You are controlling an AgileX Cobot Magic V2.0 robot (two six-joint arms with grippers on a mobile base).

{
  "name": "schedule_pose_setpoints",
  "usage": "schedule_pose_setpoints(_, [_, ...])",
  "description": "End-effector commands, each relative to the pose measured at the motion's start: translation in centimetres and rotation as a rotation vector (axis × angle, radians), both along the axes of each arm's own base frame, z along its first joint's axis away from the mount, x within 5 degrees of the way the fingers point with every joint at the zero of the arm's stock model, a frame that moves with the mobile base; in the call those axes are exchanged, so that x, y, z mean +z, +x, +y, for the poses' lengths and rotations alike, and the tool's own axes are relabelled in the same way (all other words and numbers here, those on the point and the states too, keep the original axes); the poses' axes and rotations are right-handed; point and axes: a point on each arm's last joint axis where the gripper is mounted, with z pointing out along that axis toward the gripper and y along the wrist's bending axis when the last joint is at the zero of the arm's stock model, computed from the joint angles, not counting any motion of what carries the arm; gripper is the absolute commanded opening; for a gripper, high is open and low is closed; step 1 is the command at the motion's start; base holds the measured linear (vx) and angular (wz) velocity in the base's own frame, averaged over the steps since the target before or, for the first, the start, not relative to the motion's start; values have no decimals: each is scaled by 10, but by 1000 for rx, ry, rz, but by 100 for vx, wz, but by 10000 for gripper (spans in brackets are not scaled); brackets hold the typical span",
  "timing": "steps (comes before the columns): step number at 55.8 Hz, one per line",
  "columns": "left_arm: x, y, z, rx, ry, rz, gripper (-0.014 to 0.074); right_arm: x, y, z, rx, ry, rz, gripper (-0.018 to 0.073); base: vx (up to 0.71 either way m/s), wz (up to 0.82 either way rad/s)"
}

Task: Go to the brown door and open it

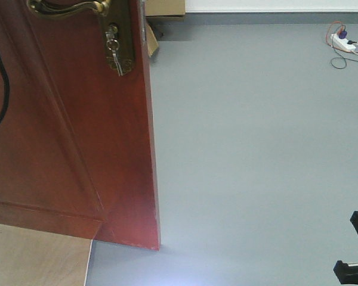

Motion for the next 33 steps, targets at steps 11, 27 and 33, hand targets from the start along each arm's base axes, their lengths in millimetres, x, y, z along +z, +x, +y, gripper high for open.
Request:
schedule_pose_setpoints(11, [26, -12, 4, 19, -45, -136, 136, 5, 2, 0, -1, -11, -78, 0, 16, 9])
schedule_pose_setpoints(27, [26, -12, 4, 19, -45, -136, 136, 5, 2, 0, -1, -11, -78, 0, 13, 7])
schedule_pose_setpoints(33, [26, -12, 4, 19, -45, -136, 136, 5, 2, 0, -1, -11, -78, 0, 9, 6])
